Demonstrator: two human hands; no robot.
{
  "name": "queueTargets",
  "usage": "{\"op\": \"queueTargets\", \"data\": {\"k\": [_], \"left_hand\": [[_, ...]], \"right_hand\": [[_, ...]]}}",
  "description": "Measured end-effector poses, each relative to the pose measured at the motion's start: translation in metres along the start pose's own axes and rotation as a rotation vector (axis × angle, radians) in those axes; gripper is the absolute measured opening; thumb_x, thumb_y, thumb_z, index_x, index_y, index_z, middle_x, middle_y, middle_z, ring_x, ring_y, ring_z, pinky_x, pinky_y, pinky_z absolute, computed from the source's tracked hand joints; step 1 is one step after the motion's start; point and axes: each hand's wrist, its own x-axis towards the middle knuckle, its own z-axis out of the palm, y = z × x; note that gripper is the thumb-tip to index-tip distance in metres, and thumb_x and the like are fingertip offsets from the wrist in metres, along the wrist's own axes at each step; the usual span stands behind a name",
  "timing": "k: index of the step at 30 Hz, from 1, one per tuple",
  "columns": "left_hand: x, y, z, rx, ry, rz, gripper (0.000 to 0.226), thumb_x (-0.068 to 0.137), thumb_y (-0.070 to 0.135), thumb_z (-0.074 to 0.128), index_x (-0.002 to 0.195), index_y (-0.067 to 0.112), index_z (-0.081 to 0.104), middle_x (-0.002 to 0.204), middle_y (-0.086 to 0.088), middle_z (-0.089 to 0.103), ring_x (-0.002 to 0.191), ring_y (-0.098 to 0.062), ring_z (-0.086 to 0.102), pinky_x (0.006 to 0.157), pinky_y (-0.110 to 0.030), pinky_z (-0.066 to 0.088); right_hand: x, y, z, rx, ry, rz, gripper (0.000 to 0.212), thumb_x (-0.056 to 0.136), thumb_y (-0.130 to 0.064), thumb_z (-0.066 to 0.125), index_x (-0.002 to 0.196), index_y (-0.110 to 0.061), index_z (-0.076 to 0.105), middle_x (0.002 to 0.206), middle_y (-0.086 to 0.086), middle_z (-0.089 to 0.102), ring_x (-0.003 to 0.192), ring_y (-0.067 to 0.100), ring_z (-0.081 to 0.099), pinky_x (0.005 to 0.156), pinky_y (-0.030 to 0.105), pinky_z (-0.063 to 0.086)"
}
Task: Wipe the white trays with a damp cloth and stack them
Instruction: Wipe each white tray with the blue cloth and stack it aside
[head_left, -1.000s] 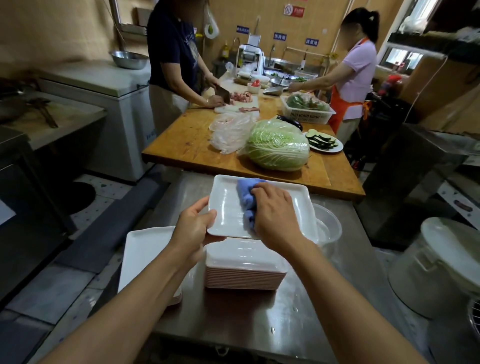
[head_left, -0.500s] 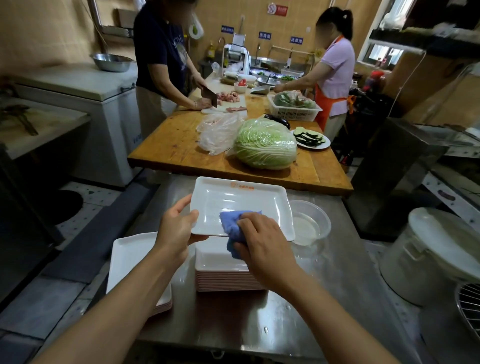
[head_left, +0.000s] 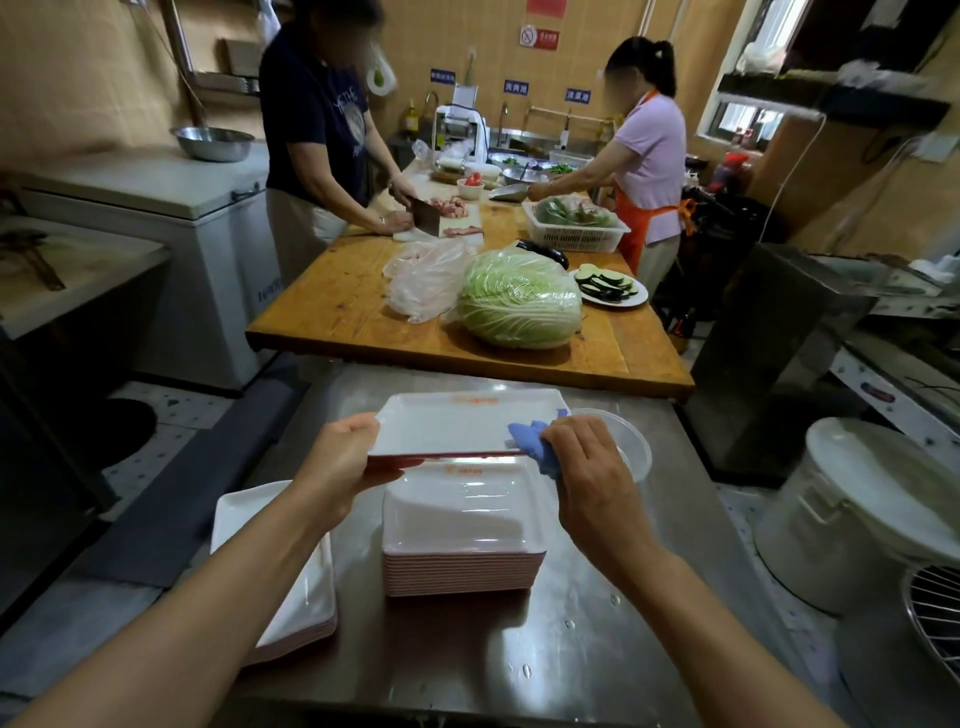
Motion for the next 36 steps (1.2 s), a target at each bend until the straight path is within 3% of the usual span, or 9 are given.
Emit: {"op": "queueTargets", "data": {"k": [3, 6, 9, 13, 17, 24, 29, 33, 36], "left_hand": [[0.000, -0.002, 0.009, 0.360, -0.003, 0.086, 0.032, 0.101, 0.033, 0.034, 0.093, 0.016, 0.060, 0.103, -0.014, 0.067, 0.085, -0.021, 0.067, 0.069, -0.031, 0.053], [-0.003, -0.004, 0.017, 0.938, 0.025, 0.319, 0.055, 0.092, 0.061, 0.021, 0.113, 0.026, 0.058, 0.125, -0.001, 0.058, 0.111, -0.022, 0.052, 0.091, -0.041, 0.040], [-0.018, 0.009, 0.030, 1.160, -0.010, 0.567, 0.095, 0.068, 0.088, 0.005, 0.128, 0.031, 0.052, 0.140, 0.009, 0.045, 0.134, -0.014, 0.033, 0.106, -0.048, 0.019], [-0.035, 0.018, 0.056, 1.274, 0.028, 0.938, 0.053, 0.068, 0.063, 0.068, 0.105, 0.026, 0.058, 0.098, 0.003, 0.067, 0.094, -0.023, 0.060, 0.081, -0.034, 0.037], [-0.038, 0.023, 0.061, 1.128, 0.208, 1.034, 0.026, 0.069, 0.018, 0.075, 0.091, 0.020, 0.062, 0.068, -0.007, 0.067, 0.062, -0.035, 0.062, 0.055, -0.029, 0.032], [-0.040, 0.016, 0.046, 0.595, -0.025, 0.647, 0.023, 0.060, 0.020, 0.072, 0.082, 0.027, 0.066, 0.072, 0.005, 0.069, 0.071, -0.018, 0.066, 0.065, -0.032, 0.052], [-0.049, 0.014, 0.045, 0.251, -0.193, 0.494, 0.038, 0.067, -0.003, 0.078, 0.087, 0.028, 0.067, 0.075, 0.013, 0.073, 0.067, -0.002, 0.068, 0.059, -0.014, 0.050], [-0.053, 0.015, 0.044, 0.144, -0.227, 0.466, 0.034, 0.063, 0.009, 0.075, 0.095, 0.019, 0.067, 0.083, 0.001, 0.074, 0.075, -0.013, 0.071, 0.063, -0.020, 0.052], [-0.054, 0.016, 0.039, 0.134, -0.227, 0.449, 0.032, 0.069, -0.006, 0.074, 0.093, 0.015, 0.068, 0.079, 0.000, 0.074, 0.072, -0.011, 0.069, 0.062, -0.020, 0.052]], "right_hand": [[0.009, -0.004, -0.010, 0.029, -0.019, -0.009, 0.032, 0.061, 0.014, 0.077, 0.082, -0.002, 0.059, 0.082, 0.013, 0.061, 0.071, 0.025, 0.055, 0.058, 0.031, 0.049], [0.018, -0.006, -0.021, 0.038, -0.052, -0.020, 0.032, 0.059, 0.014, 0.078, 0.080, -0.001, 0.059, 0.078, 0.012, 0.060, 0.068, 0.024, 0.054, 0.056, 0.026, 0.042], [0.026, -0.008, -0.033, 0.060, -0.099, -0.021, 0.030, 0.062, 0.014, 0.077, 0.081, -0.001, 0.059, 0.078, 0.013, 0.059, 0.067, 0.022, 0.050, 0.055, 0.025, 0.039], [0.038, -0.013, -0.044, 0.093, -0.184, -0.021, 0.024, 0.073, 0.010, 0.070, 0.091, -0.001, 0.060, 0.088, 0.014, 0.058, 0.077, 0.016, 0.044, 0.060, 0.029, 0.041], [0.048, -0.011, -0.050, 0.159, -0.171, -0.032, 0.023, 0.082, 0.003, 0.063, 0.104, -0.003, 0.058, 0.100, 0.011, 0.058, 0.086, 0.018, 0.048, 0.070, 0.028, 0.043], [0.040, -0.002, -0.043, 0.358, -0.077, 0.199, 0.043, 0.087, 0.004, 0.054, 0.129, -0.006, 0.050, 0.124, 0.009, 0.054, 0.114, 0.022, 0.051, 0.096, 0.035, 0.044], [0.037, -0.019, -0.029, 0.261, -0.106, 0.072, 0.058, 0.088, -0.005, 0.055, 0.142, -0.008, 0.035, 0.148, 0.013, 0.034, 0.136, 0.025, 0.032, 0.110, 0.031, 0.029], [0.053, -0.038, -0.019, 0.112, -0.075, -0.042, 0.062, 0.086, -0.016, 0.053, 0.144, -0.010, 0.032, 0.147, 0.018, 0.033, 0.136, 0.034, 0.030, 0.113, 0.043, 0.025], [0.058, -0.043, -0.013, 0.081, -0.076, -0.052, 0.060, 0.087, -0.022, 0.048, 0.144, -0.011, 0.034, 0.136, 0.020, 0.043, 0.122, 0.035, 0.041, 0.104, 0.045, 0.034]]}}
